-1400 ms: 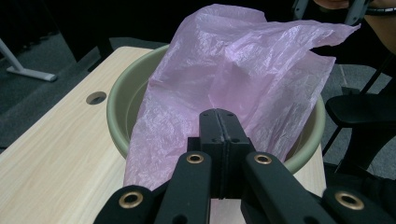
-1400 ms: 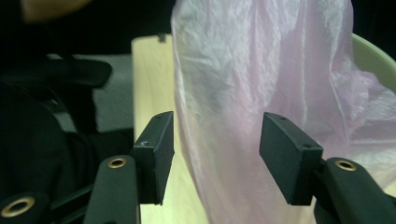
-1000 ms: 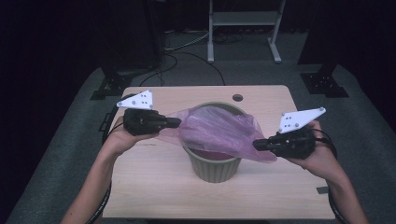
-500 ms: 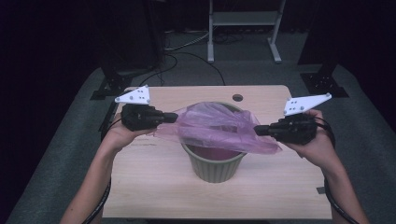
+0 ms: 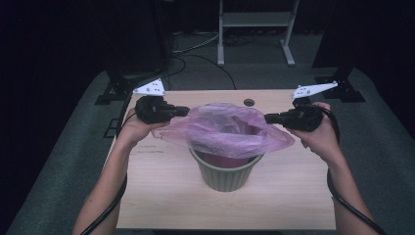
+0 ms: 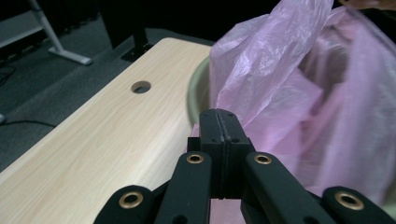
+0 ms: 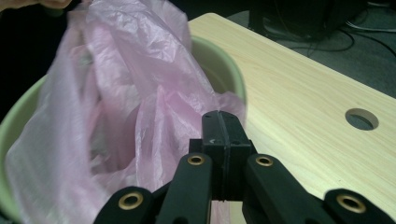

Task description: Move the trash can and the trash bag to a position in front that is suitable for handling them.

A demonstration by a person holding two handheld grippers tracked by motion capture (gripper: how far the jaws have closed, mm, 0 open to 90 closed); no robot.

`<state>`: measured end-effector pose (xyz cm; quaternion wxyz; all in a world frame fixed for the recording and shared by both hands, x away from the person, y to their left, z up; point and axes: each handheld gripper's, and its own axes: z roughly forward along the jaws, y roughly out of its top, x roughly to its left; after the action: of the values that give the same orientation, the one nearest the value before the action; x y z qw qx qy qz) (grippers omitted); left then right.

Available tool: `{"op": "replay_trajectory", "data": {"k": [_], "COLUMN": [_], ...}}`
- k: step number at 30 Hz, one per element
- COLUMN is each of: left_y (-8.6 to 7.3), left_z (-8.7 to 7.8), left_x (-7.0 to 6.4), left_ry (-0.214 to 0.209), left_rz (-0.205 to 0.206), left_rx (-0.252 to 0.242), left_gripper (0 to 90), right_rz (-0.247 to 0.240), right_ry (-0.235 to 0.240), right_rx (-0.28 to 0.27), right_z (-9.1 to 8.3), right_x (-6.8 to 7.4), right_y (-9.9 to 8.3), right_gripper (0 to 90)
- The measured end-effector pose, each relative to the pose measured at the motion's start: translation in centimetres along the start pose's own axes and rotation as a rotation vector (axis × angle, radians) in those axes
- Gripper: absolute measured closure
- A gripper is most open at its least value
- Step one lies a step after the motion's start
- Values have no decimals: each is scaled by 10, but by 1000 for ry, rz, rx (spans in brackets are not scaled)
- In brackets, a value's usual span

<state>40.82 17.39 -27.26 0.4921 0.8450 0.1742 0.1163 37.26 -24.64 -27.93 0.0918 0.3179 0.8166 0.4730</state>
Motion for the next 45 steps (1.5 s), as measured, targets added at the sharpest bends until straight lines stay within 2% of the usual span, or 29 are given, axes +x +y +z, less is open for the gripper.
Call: {"op": "replay_trajectory", "data": {"k": [7, 13, 19, 28, 30, 32, 35, 39, 40, 41, 43, 45], "left_y": [-12, -27, -37, -48, -51, -56, -63, -71, -72, -73, -73, -72], "left_z": [17, 31, 45, 65, 68, 71, 71, 66, 64, 62, 56, 46], "left_x": [16, 27, 31, 35, 36, 37, 36, 34, 34, 34, 33, 33], "left_ry": [36, 42, 36, 22, 24, 21, 13, 11, 9, 2, 11, 21], "left_rz": [-41, -86, -116, -151, -154, -167, -174, -190, -196, -204, -194, -201], "left_rx": [22, 29, 31, 33, 55, 55, 64, 49, 38, 38, 38, 25], "left_gripper": [900, 900, 900, 900, 900, 900, 900, 900, 834, 834, 760, 685], "right_rz": [61, 98, 125, 147, 149, 150, 170, 173, 181, 181, 181, 176], "right_ry": [-25, -36, -31, -29, -34, -46, -20, -4, 19, 19, 13, 16], "right_rx": [20, 45, 72, 93, 111, 134, 137, 130, 116, 116, 83, 48], "right_z": [16, 30, 43, 58, 62, 66, 69, 64, 60, 60, 52, 40], "right_x": [-15, -27, -34, -39, -40, -41, -42, -42, -43, -43, -41, -40], "right_y": [-2, -12, -23, -31, -35, -39, -49, -57, -59, -59, -60, -59], "right_gripper": [900, 900, 900, 900, 900, 900, 900, 900, 900, 900, 832, 770]}}
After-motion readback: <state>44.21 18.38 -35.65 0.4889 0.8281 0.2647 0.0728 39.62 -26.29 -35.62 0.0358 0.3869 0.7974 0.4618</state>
